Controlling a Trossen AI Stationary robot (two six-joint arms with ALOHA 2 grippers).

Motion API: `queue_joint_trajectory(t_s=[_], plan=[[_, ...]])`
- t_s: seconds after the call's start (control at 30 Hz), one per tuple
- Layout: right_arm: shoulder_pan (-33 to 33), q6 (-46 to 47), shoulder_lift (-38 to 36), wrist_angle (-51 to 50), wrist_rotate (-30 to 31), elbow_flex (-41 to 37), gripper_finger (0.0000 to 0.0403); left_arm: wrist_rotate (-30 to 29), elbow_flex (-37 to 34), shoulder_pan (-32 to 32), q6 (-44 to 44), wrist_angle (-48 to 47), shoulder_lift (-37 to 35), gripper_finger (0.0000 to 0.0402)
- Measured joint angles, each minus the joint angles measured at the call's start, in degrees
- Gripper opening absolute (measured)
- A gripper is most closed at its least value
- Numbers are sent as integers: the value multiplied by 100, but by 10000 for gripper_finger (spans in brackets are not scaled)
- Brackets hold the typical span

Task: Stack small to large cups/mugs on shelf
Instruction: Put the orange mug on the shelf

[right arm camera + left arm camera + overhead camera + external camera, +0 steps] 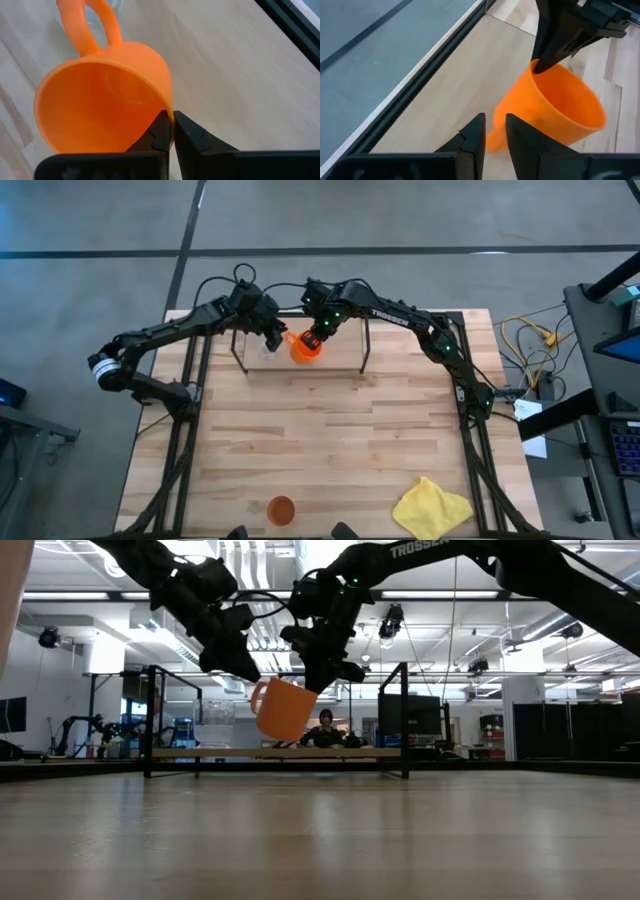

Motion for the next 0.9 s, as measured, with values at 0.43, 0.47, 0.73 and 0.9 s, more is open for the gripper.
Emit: queue_joint_trajectory(t_s=[0.43, 0.47, 0.73, 0.9], plan=[[-4, 0, 0, 88, 35, -93, 10, -4, -132, -11, -26, -5, 47, 61], [-4, 0, 0, 106, 35, -93, 11, -4, -167, -12, -28, -8, 54, 61], [-4, 0, 0, 274, 52, -107, 12, -30, -361, -33, -170, 27, 81, 61], [-11, 0, -6, 309, 58, -192, 12, -60, -369, -33, -173, 280, 83, 61]])
